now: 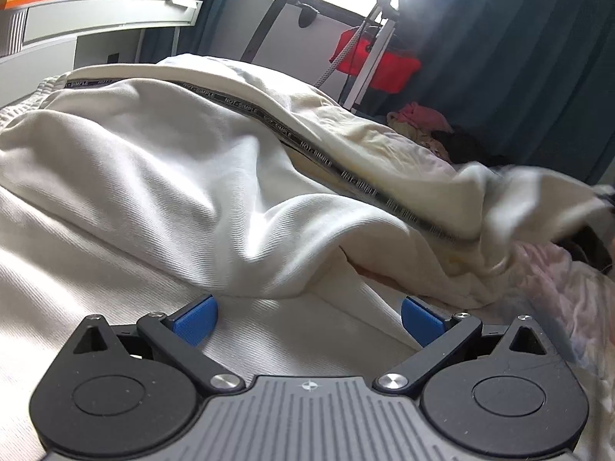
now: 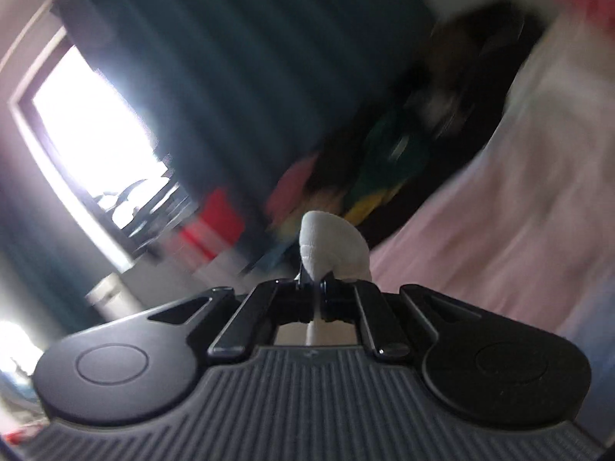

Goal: Fold clothes

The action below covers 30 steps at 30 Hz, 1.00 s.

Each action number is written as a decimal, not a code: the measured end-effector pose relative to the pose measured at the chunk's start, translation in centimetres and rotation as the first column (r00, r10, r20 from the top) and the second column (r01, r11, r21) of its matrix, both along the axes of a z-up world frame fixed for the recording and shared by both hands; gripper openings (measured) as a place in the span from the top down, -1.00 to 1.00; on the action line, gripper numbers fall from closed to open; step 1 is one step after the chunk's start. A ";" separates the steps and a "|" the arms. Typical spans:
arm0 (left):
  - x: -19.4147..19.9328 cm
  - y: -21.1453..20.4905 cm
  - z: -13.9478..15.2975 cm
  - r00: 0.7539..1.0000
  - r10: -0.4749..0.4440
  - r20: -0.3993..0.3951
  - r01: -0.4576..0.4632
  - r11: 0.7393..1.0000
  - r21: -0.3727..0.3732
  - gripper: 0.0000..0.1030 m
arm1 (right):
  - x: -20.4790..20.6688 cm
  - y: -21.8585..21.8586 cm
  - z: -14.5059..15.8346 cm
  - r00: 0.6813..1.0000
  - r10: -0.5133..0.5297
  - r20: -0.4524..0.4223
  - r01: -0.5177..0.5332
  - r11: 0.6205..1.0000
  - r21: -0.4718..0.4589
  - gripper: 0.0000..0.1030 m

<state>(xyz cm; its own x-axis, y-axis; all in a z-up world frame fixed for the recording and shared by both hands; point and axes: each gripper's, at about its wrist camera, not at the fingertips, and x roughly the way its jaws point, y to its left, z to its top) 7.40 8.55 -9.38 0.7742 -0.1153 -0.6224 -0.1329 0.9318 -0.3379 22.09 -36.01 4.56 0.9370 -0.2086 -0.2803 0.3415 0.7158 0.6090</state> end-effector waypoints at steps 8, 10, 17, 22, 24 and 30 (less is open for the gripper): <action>0.4 -0.4 -0.5 1.000 -0.015 0.002 0.015 0.999 0.040 -0.99 | -8.4 -12.0 -5.8 0.977 -0.164 -0.137 0.163 0.986 -0.019 0.89; 0.4 -0.6 -0.6 1.000 -0.024 0.005 0.023 0.998 0.055 -0.99 | -9.3 -12.8 -8.3 0.976 -0.148 -0.159 0.151 0.989 0.008 0.89; -0.1 -1.5 0.2 0.995 -0.095 0.021 0.095 0.995 -0.003 -0.97 | -12.6 -15.1 -15.4 0.977 -0.092 -0.193 0.129 0.973 0.190 0.88; 2.2 -2.5 0.3 0.980 -0.198 0.007 0.196 0.964 -0.180 -0.93 | -12.5 -16.3 -16.0 0.987 -0.084 -0.134 0.120 0.949 0.290 0.88; 3.1 -2.9 0.3 0.971 -0.240 0.006 0.233 0.939 -0.251 -0.89 | -12.4 -17.0 -15.8 0.990 -0.068 -0.120 0.102 0.946 0.307 0.88; 8.1 -3.3 -2.6 0.969 -0.244 -0.045 0.180 0.815 -0.551 -0.70 | -12.5 -18.8 -16.0 0.995 -0.054 -0.078 0.078 0.933 0.350 0.88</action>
<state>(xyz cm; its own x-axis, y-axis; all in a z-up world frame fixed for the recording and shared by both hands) 15.54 5.27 -11.95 0.6225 -0.6103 -0.4899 -0.0192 0.6139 -0.7891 9.57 -54.84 -11.44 0.9012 -0.1462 -0.4080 0.4291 0.4338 0.7923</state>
